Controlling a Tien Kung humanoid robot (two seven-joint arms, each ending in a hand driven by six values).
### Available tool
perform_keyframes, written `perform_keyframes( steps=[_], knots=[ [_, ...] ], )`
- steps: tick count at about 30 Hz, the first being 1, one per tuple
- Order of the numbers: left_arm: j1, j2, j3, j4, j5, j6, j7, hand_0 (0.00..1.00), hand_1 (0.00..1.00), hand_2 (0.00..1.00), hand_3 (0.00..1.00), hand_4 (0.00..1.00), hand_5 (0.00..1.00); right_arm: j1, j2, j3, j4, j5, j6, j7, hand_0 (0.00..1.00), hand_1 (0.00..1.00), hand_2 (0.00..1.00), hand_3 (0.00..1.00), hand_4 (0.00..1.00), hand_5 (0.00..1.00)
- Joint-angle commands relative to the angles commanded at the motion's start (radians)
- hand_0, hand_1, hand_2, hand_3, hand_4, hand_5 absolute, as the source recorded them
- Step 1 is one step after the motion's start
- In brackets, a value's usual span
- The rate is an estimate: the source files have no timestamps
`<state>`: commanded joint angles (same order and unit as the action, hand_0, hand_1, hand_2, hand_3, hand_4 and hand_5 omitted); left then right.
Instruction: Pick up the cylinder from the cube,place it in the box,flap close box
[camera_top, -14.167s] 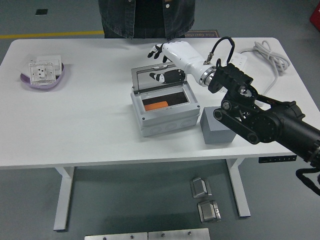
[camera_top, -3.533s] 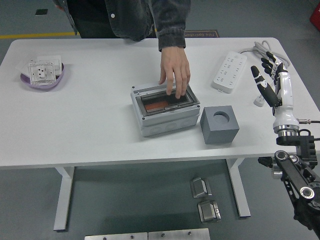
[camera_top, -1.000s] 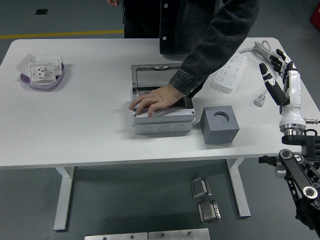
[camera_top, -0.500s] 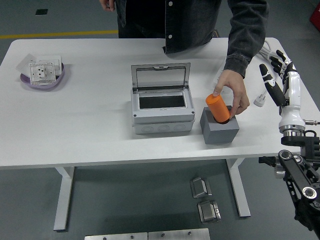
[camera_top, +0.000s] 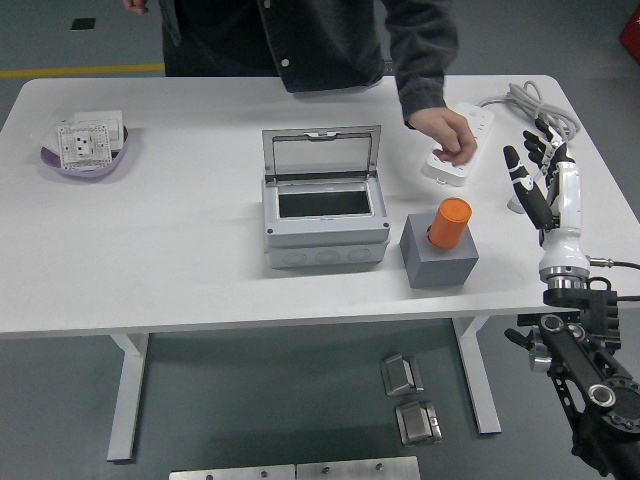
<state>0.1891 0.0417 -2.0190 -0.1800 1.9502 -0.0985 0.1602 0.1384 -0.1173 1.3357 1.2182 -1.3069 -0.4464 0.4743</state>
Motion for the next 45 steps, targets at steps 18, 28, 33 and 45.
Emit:
perform_keyframes(
  steps=[18,28,33,45],
  knots=[
    [0.000,-0.002,0.005,0.000,0.001,-0.002,0.001,0.633,0.559,0.529,0.572,0.379,0.043,0.089,0.042,-0.161,-0.225,0.123,0.035,0.110,0.841,0.835,0.829,0.895,0.998,0.720],
    [-0.004,-0.003,0.016,0.000,-0.006,-0.002,0.001,0.633,0.559,0.529,0.572,0.378,0.043,0.119,0.046,-0.190,-0.289,0.116,0.038,0.097,0.788,0.816,0.799,0.832,0.998,0.447],
    [-0.005,-0.005,0.015,0.000,-0.002,-0.002,0.001,0.633,0.559,0.529,0.572,0.378,0.041,0.122,0.051,-0.206,-0.294,0.119,0.038,0.096,0.793,0.824,0.792,0.850,0.926,0.181],
    [-0.006,-0.005,0.022,0.000,-0.008,-0.001,0.001,0.634,0.561,0.532,0.574,0.379,0.034,0.121,0.053,-0.212,-0.294,0.107,0.041,0.079,0.785,0.816,0.752,0.824,0.904,0.136]
  ],
)
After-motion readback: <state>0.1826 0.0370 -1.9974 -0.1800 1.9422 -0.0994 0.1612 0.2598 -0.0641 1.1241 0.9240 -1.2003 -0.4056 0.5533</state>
